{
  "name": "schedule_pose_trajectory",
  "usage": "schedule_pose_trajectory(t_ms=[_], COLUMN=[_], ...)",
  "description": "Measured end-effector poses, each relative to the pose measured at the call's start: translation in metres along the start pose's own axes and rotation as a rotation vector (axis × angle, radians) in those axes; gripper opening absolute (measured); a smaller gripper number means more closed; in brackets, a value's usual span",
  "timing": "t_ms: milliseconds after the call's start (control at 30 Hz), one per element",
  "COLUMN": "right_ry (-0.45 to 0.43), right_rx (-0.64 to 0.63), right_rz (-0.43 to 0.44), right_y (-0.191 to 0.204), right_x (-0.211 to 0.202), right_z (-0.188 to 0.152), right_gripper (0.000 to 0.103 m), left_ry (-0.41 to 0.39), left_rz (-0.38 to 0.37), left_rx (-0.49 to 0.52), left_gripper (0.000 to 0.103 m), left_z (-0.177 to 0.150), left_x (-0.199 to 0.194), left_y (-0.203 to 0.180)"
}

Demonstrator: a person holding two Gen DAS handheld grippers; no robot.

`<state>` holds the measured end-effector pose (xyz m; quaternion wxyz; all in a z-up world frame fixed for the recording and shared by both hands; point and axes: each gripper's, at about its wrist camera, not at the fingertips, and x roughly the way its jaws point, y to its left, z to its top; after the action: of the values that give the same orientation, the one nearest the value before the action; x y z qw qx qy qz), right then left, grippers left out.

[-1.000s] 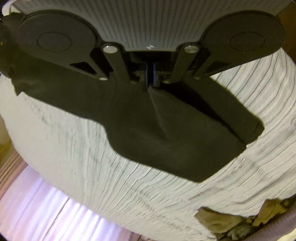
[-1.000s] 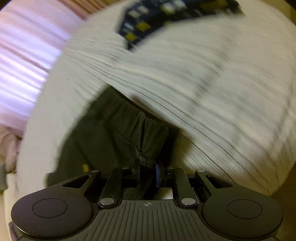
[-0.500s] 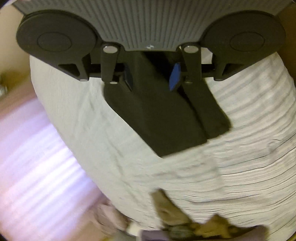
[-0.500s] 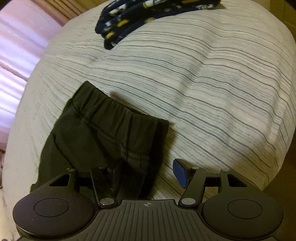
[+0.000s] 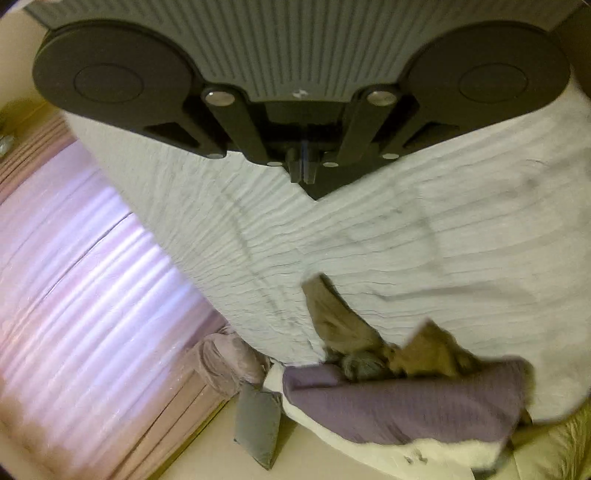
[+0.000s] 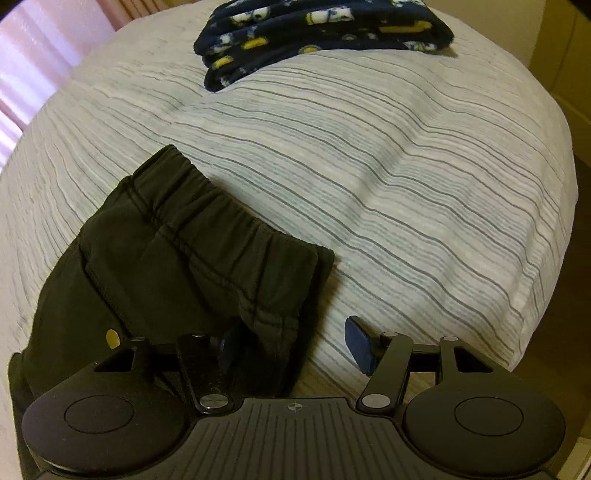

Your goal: Fold clothes

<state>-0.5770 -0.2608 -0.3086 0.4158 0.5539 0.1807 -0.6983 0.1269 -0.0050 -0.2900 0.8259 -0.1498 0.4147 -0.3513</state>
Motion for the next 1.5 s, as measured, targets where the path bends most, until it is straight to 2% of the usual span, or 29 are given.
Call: schedule_pose_trajectory(t_ms=[67,133,167,200,267,367,433,467,533,633,700,800,867,1100,1233,1367,1400,1433,1467,1500], right_ry=[-0.001,-0.007,-0.013,-0.016,-0.017,-0.014,-0.016,-0.018,-0.020,-0.014,-0.007,0.002,0.006,0.040,0.040,0.042,0.051,0.060,0.057,0.049], right_rx=[0.013,0.026,0.031,0.034,0.034,0.031,0.026,0.027,0.023,0.011,0.003,-0.009,-0.014,-0.020,0.077,0.250,0.275,0.294,0.285,0.268], right_rz=[0.000,0.004,0.006,0.008,0.012,0.008,0.007,0.007,0.007,0.004,0.002,-0.002,-0.004,0.024,0.147,0.299,0.321,0.341,0.356,0.370], right_y=[0.000,-0.002,-0.003,-0.003,-0.004,-0.003,-0.002,-0.002,-0.002,-0.001,0.000,0.001,0.001,-0.005,-0.023,-0.051,-0.055,-0.059,-0.058,-0.056], right_x=[0.003,0.003,0.002,0.001,0.000,0.001,0.001,0.000,0.001,0.001,0.002,0.004,0.004,-0.005,-0.015,-0.013,-0.010,-0.008,-0.007,-0.007], right_z=[-0.003,-0.006,-0.008,-0.009,-0.010,-0.009,-0.009,-0.009,-0.009,-0.008,-0.006,-0.004,-0.004,0.003,0.006,0.007,0.007,0.007,0.009,0.011], right_gripper=[0.060,0.060,0.060,0.060,0.060,0.061,0.061,0.061,0.061,0.061,0.061,0.061,0.061,0.060,0.060,0.060,0.057,0.036,0.023,0.022], left_ry=[0.081,0.140,0.169,0.199,0.247,0.266,0.266,0.261,0.201,0.108,0.102,0.176,0.228,0.229,0.237,0.244,0.244,0.244,0.245,0.245], left_rz=[0.029,0.013,0.005,-0.002,-0.011,0.004,-0.006,-0.014,-0.037,-0.095,-0.065,0.036,0.075,0.090,0.107,0.131,0.136,0.141,0.145,0.148], left_rx=[-0.043,-0.131,-0.174,-0.218,-0.299,-0.402,-0.451,-0.459,-0.388,-0.188,-0.084,-0.084,-0.118,-0.119,-0.092,-0.067,-0.056,-0.043,-0.026,-0.010], left_gripper=[0.000,0.000,0.009,0.025,0.034,0.033,0.021,0.002,0.001,0.001,0.001,0.002,0.002,0.003,0.003,0.003,0.002,0.002,0.002,0.002], left_z=[-0.008,-0.021,-0.027,-0.033,-0.044,-0.053,-0.055,-0.054,-0.045,-0.030,-0.031,-0.046,-0.055,-0.050,-0.049,-0.052,-0.052,-0.052,-0.052,-0.052], left_x=[0.009,0.024,0.032,0.039,0.053,0.072,0.082,0.086,0.077,0.043,0.031,0.045,0.064,0.065,0.067,0.063,0.062,0.062,0.061,0.062], left_y=[0.010,0.014,0.016,0.018,0.022,0.034,0.038,0.038,0.029,0.005,0.000,0.020,0.035,0.030,0.027,0.022,0.020,0.019,0.017,0.015])
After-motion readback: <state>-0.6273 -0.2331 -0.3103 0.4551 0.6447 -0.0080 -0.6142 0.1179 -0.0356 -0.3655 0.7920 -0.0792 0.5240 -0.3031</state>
